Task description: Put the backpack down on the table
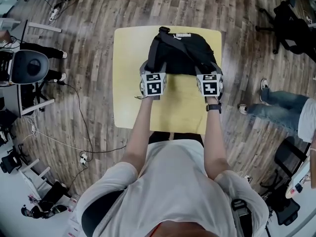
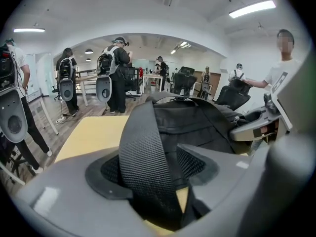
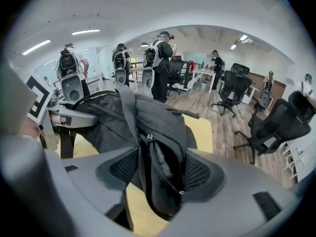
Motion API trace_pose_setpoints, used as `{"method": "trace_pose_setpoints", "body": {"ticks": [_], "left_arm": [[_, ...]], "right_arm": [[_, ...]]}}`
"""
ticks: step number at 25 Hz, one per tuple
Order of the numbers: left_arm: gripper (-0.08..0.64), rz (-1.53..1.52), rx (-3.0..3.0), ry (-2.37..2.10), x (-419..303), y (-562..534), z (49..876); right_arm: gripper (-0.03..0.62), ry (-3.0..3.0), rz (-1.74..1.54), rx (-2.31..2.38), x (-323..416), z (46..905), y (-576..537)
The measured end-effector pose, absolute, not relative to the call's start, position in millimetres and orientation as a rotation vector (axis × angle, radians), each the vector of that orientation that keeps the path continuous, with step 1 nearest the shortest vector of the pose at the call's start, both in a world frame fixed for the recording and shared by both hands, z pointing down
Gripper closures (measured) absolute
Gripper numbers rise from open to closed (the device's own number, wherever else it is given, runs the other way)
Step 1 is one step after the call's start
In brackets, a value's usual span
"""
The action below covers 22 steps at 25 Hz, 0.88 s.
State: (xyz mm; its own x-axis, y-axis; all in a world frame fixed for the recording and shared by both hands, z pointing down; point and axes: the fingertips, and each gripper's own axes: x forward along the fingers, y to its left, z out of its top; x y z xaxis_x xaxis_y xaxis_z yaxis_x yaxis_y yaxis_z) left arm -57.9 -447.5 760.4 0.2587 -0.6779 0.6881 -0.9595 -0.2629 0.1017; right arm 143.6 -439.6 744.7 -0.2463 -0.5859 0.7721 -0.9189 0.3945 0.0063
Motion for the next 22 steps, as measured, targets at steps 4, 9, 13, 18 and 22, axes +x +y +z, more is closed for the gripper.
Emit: {"method": "trace_pose_setpoints", "body": {"ticks": [4, 9, 13, 18, 22], "left_arm": [[0.219, 0.717, 2.002, -1.395, -62.1, -436.2, 763.4], [0.124, 0.669, 1.981, -1.376, -72.7, -418.8, 755.1], [0.110, 0.657, 1.999, -1.383, -82.3, -404.8, 740.1], [0.112, 0.658, 2.020, -1.454, -93.9, -384.9, 704.4], [0.114, 0.611, 2.110, -1.505, -89.5, -380.8, 660.3]], "right_arm": [[0.314, -1.943, 0.600, 1.316, 146.9, 737.6, -432.1], [0.279, -1.927, 0.556, 1.377, 147.2, 724.4, -414.2], [0.279, -1.952, 0.573, 1.472, 142.5, 703.6, -396.7], [0.279, -2.022, 0.552, 1.593, 136.3, 657.7, -372.0], [0.279, -2.091, 0.472, 1.647, 131.6, 614.6, -360.5]]}}
